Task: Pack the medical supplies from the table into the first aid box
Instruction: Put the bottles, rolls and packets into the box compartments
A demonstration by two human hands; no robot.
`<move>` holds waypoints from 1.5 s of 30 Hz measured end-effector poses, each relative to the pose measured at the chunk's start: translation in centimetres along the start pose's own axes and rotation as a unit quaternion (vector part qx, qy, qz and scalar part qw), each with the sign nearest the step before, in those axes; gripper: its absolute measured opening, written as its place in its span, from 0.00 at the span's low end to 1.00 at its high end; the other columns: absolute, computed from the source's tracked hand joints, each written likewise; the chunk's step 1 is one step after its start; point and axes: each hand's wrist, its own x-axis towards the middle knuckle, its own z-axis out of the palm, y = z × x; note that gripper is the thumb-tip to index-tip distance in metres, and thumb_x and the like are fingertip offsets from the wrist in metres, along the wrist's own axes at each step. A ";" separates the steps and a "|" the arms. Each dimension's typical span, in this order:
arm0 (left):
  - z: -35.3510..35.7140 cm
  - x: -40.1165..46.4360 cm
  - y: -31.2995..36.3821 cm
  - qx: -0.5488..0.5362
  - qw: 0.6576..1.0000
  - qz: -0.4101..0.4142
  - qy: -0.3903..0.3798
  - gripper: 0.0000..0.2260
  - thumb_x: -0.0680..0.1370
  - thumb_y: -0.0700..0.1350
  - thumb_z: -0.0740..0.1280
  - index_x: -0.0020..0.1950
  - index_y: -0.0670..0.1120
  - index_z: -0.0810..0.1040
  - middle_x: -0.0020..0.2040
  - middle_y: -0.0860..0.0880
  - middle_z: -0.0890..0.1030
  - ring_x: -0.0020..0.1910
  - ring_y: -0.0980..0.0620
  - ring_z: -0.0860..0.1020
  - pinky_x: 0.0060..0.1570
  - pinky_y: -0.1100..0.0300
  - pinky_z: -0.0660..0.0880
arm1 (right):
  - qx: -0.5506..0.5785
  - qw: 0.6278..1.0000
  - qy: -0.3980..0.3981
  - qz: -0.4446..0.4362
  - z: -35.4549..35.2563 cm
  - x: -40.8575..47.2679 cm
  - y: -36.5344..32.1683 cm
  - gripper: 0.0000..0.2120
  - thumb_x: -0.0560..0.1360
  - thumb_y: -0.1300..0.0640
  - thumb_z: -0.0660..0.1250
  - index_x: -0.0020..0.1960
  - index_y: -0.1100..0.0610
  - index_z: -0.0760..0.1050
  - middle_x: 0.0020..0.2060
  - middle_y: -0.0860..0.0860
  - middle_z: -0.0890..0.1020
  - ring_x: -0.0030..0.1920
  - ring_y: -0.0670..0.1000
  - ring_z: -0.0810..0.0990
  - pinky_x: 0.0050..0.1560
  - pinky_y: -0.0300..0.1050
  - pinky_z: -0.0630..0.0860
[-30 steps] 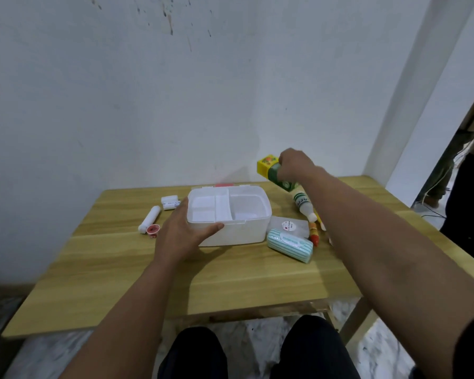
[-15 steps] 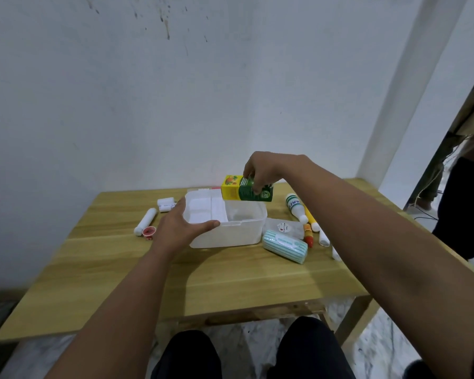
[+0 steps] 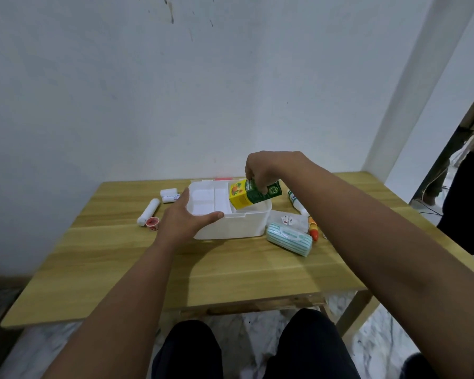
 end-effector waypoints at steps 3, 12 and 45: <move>0.1 0.1 -0.1 -0.001 1.000 -0.008 0.000 0.52 0.63 0.70 0.75 0.81 0.53 0.58 0.77 0.49 0.68 0.74 0.46 0.67 0.63 0.47 0.72 | 0.002 1.000 0.000 -0.015 0.3 0.0 -0.4 0.30 0.61 0.61 0.80 0.63 0.54 0.82 0.54 0.53 0.84 0.53 0.57 0.82 0.52 0.57 0.83; 0.1 0.2 -0.1 0.011 1.000 -0.015 -0.002 0.53 0.63 0.70 0.75 0.81 0.52 0.58 0.77 0.48 0.67 0.74 0.45 0.66 0.63 0.46 0.72 | 0.080 0.995 0.029 -0.051 4.8 1.1 -2.7 0.10 0.67 0.61 0.75 0.49 0.56 0.83 0.42 0.52 0.83 0.44 0.54 0.81 0.39 0.44 0.77; 0.1 0.1 0.0 0.000 1.000 -0.018 0.003 0.52 0.63 0.68 0.76 0.81 0.52 0.58 0.77 0.48 0.68 0.73 0.45 0.67 0.63 0.46 0.72 | 0.249 0.963 0.051 0.090 7.6 3.0 -4.2 0.10 0.66 0.59 0.77 0.37 0.57 0.75 0.33 0.51 0.81 0.33 0.52 0.79 0.32 0.41 0.73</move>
